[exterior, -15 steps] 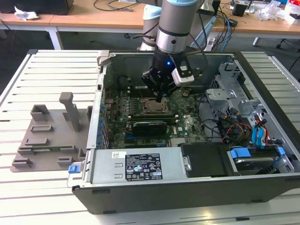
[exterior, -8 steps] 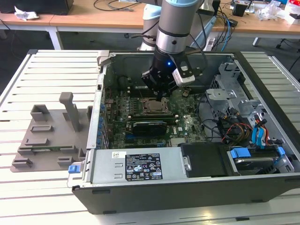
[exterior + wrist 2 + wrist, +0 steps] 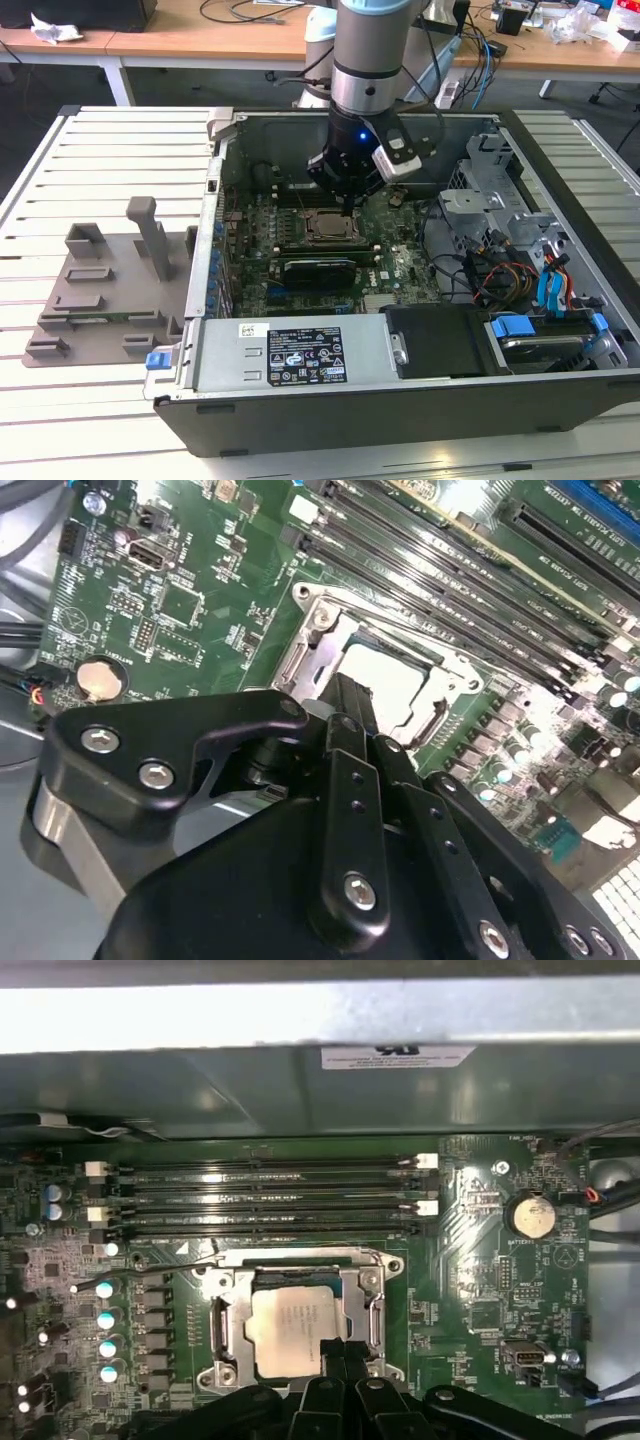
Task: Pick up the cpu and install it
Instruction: 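Install the first cpu locking lever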
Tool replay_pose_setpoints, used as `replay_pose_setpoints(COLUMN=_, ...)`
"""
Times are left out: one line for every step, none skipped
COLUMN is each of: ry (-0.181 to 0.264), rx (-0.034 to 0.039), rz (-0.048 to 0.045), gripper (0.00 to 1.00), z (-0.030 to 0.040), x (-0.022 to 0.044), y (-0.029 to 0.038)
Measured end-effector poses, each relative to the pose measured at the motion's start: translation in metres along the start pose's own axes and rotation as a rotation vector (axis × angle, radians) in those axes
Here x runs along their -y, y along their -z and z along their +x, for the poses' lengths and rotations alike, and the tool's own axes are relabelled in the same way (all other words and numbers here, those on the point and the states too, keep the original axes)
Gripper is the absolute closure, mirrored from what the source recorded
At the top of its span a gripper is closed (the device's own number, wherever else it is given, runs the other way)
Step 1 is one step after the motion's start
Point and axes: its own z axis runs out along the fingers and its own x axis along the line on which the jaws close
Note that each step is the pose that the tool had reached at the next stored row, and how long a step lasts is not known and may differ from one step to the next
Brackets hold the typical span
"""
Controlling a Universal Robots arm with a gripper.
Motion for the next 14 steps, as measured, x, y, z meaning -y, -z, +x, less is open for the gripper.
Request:
replay_pose_setpoints(ry=0.001, rx=0.0000, rz=0.0020, gripper=0.89, z=0.0002, x=0.0001, y=0.0004)
replay_pose_setpoints(ry=0.001, rx=0.0000, rz=0.0025, gripper=0.89, z=0.0002, x=0.0001, y=0.0024)
replay_pose_setpoints(ry=0.001, rx=0.0002, rz=0.0025, gripper=0.89, z=0.0002, x=0.0004, y=0.0100)
replay_pose_setpoints(ry=0.001, rx=0.0001, rz=0.0029, gripper=0.89, z=0.0002, x=0.0006, y=0.0135)
replay_pose_setpoints(ry=0.001, rx=0.0001, rz=0.0029, gripper=0.89, z=0.0002, x=0.0007, y=0.0169)
replay_pose_setpoints(ry=0.001, rx=0.0002, rz=0.0029, gripper=0.89, z=0.0002, x=0.0008, y=0.0192)
replay_pose_setpoints(ry=0.001, rx=0.0003, rz=0.0027, gripper=0.89, z=0.0002, x=0.0008, y=0.0192)
replay_pose_setpoints(ry=0.001, rx=0.0002, rz=0.0028, gripper=0.89, z=0.0001, x=0.0008, y=0.0192)
replay_pose_setpoints(ry=0.001, rx=0.0002, rz=0.0028, gripper=0.89, z=0.0002, x=0.0008, y=0.0192)
replay_pose_setpoints(ry=0.001, rx=0.0002, rz=0.0030, gripper=0.89, z=0.0003, x=0.0008, y=0.0193)
replay_pose_setpoints(ry=0.001, rx=0.0001, rz=0.0032, gripper=0.89, z=0.0026, x=0.0009, y=0.0193)
replay_pose_setpoints(ry=0.001, rx=0.0001, rz=0.0031, gripper=0.89, z=0.0073, x=0.0010, y=0.0193)
replay_pose_setpoints(ry=0.001, rx=0.0002, rz=0.0029, gripper=0.89, z=0.0139, x=0.0012, y=0.0193)
replay_pose_setpoints(ry=0.001, rx=0.0002, rz=0.0030, gripper=0.89, z=0.0172, x=0.0013, y=0.0193)
